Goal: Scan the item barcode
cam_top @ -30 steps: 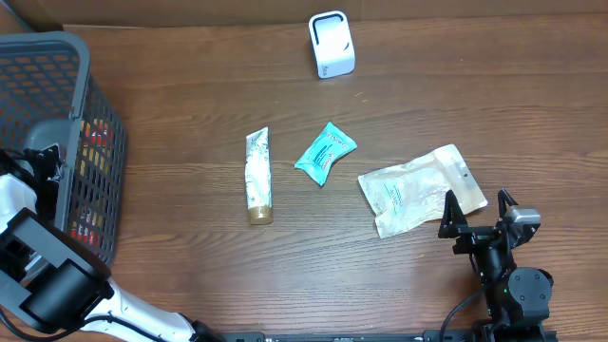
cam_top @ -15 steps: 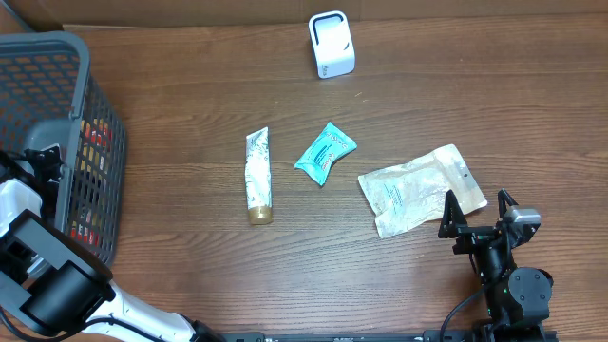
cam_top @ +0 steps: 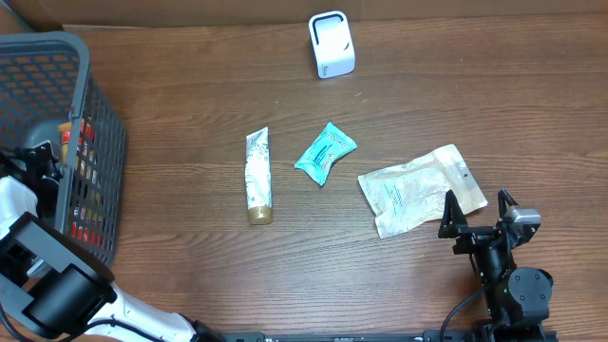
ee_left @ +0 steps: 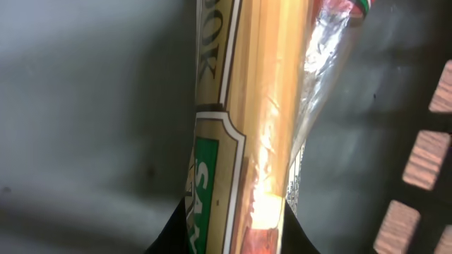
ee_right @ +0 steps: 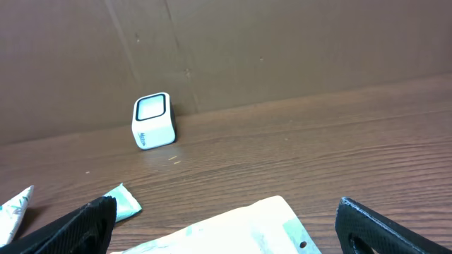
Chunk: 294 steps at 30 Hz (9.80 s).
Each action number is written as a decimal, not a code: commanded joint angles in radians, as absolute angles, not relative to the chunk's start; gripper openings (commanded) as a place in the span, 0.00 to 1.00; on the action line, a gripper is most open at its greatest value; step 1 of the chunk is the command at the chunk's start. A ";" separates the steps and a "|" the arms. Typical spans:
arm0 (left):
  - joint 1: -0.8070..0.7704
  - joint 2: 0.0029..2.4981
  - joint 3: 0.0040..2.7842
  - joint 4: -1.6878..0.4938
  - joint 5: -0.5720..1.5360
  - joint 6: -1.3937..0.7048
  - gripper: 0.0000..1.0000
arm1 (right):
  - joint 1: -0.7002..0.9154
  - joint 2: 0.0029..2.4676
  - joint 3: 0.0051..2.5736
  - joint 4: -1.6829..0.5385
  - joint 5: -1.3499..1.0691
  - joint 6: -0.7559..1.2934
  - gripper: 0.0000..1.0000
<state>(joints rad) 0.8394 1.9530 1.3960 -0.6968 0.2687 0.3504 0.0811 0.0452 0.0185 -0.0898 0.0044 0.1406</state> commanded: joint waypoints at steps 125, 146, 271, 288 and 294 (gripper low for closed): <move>0.155 1.292 1.209 -1.081 0.016 0.163 0.91 | 0.085 0.044 0.008 -0.083 0.006 0.138 1.00; 0.557 1.130 1.277 -1.055 0.023 0.120 0.93 | 0.085 0.044 0.008 -0.083 0.007 0.138 1.00; 0.582 1.315 1.296 -0.909 0.514 0.329 1.00 | 0.085 0.044 0.008 -0.084 0.007 0.138 1.00; 0.582 1.315 1.296 -0.909 0.514 0.329 1.00 | 0.085 0.044 0.008 -0.083 0.005 0.139 1.00; 0.582 1.315 1.296 -0.909 0.514 0.329 1.00 | 0.085 0.044 0.008 -0.080 -0.015 0.138 1.00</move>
<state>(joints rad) 0.5797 1.3102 1.2980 -0.9092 0.4911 0.3145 0.0811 0.0452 0.0185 -0.0891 0.0036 0.1410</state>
